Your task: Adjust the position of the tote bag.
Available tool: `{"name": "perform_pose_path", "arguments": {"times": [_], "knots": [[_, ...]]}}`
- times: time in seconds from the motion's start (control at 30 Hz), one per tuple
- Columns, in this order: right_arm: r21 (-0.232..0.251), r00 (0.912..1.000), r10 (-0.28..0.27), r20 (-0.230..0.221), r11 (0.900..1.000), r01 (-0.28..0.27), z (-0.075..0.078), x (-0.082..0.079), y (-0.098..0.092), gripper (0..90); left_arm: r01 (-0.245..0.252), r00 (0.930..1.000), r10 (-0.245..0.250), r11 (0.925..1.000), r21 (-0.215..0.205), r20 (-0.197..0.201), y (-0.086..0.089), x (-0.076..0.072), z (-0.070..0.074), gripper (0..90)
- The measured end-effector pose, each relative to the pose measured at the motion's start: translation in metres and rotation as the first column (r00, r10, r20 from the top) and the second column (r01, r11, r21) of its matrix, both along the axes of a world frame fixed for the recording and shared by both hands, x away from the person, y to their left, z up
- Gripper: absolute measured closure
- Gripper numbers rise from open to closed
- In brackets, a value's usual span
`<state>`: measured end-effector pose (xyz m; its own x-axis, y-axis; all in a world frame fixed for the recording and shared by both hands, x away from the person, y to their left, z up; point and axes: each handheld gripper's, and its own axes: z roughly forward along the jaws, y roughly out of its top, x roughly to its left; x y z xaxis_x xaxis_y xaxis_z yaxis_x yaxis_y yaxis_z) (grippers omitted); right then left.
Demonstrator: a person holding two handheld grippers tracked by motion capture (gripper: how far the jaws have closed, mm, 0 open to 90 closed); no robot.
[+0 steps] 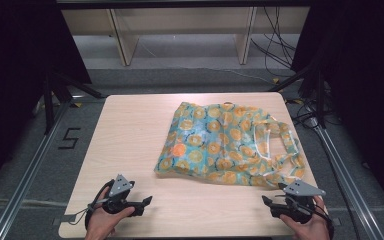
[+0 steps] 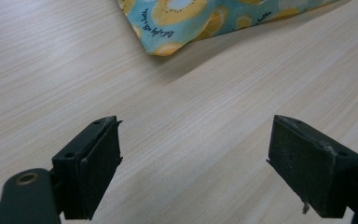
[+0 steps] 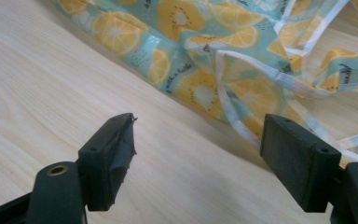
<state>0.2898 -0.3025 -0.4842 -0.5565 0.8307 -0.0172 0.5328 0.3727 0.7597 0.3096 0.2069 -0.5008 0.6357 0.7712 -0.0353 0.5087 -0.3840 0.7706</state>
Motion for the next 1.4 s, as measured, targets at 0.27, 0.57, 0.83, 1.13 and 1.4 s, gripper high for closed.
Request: {"name": "perform_pose_path", "arguments": {"times": [0.27,0.57,0.83,1.13,1.4], "knots": [[0.014,0.9997,0.018,-0.015,1.000,-0.018,0.000,0.002,0.004,28.1,-0.010,0.9999,0.010,0.9999,-0.005,-0.004,-0.004,0.001,-0.002,16.1],[-0.015,0.9948,0.043,0.092,0.999,-0.041,0.006,0.018,0.020,31.6,0.018,0.9984,-0.019,0.9996,0.021,0.053,-0.014,0.018,0.000,23.6],[-0.040,0.9929,0.007,0.119,0.999,-0.002,0.016,0.048,0.035,31.1,0.052,0.9954,-0.059,0.9942,0.094,0.075,-0.033,0.042,0.000,29.0],[-0.014,0.9996,-0.027,0.010,1.000,0.027,0.008,0.101,0.027,25.7,0.072,0.9899,-0.086,0.9900,0.121,0.113,-0.051,0.060,-0.006,38.3],[-0.004,0.9981,-0.018,-0.059,1.000,0.018,0.003,0.115,0.023,40.9,0.120,0.9799,-0.144,0.9776,0.173,0.138,-0.059,0.070,-0.005,48.6]]}}
